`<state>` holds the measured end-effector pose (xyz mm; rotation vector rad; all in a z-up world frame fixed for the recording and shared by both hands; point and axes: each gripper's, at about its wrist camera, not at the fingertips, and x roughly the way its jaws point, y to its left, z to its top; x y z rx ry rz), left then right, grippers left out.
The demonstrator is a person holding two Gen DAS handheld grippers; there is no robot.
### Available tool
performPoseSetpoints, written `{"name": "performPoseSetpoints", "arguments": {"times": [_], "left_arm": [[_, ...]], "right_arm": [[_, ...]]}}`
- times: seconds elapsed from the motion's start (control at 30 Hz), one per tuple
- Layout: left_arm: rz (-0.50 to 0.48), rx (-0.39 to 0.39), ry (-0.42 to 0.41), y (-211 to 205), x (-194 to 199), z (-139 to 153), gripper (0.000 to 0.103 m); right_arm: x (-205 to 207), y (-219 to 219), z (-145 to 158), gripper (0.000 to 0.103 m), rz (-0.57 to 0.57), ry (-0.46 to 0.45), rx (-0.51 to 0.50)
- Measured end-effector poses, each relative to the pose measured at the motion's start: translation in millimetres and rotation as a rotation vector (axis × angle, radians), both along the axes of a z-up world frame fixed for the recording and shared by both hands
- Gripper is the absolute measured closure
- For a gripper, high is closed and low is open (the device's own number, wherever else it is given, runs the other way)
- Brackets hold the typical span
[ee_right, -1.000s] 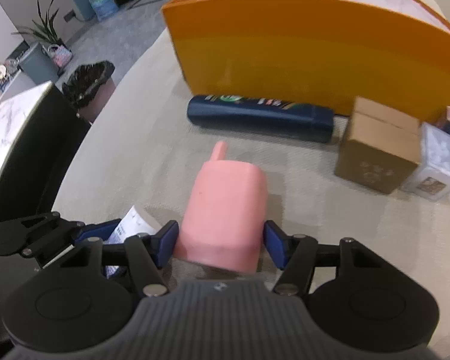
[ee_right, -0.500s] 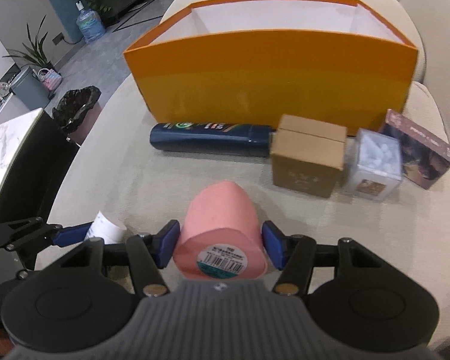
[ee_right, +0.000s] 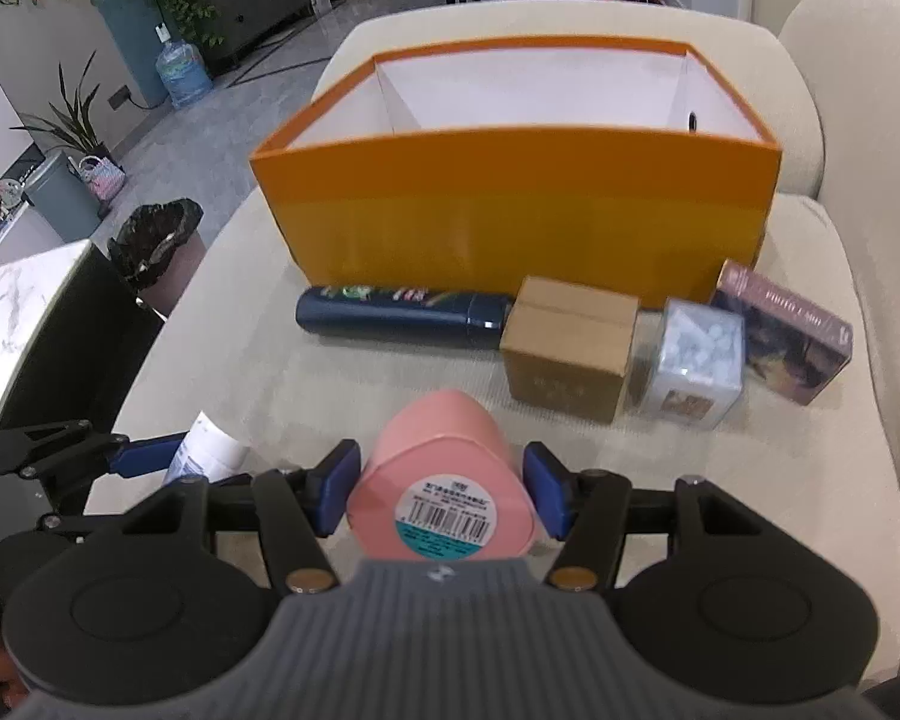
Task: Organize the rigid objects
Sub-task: 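Carry the white tube and pink roll over the orange box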
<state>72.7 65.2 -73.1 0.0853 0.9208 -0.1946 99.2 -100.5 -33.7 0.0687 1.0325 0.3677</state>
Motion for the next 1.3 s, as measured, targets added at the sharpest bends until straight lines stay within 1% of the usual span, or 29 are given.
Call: {"name": "performPoseSetpoints", "arguments": {"times": [0.17,0.3,0.47,0.67,0.8,0.93,1.07,1.3], "left_arm": [[-0.017,0.000,-0.047,-3.9,17.5,23.3,0.053],[-0.037,0.010,-0.096,-8.2,37.7,48.8,0.053],[-0.045,0.006,-0.145,-12.9,70.5,79.4,0.053],[-0.052,-0.027,-0.172,-18.5,113.2,103.3,0.053],[-0.047,-0.037,-0.163,-22.4,141.7,107.0,0.053],[-0.042,-0.041,-0.142,-26.9,164.0,101.4,0.053],[-0.042,-0.032,-0.108,-31.8,179.7,90.2,0.053],[-0.036,-0.014,-0.045,-36.7,210.4,73.3,0.053]], "right_arm": [[4.0,-3.6,18.6,0.043,0.002,-0.040,0.002],[11.5,-5.2,35.3,0.043,0.013,-0.077,-0.004],[30.1,-8.7,61.1,0.043,0.007,-0.137,-0.003],[56.4,-16.0,97.9,0.043,-0.009,-0.215,0.001],[79.1,-20.3,109.8,0.043,-0.029,-0.237,0.002],[102.6,-22.4,108.7,0.044,-0.044,-0.240,-0.009],[126.3,-25.1,99.3,0.044,-0.062,-0.228,-0.020],[163.7,-30.6,73.4,0.044,-0.086,-0.187,-0.044]]}}
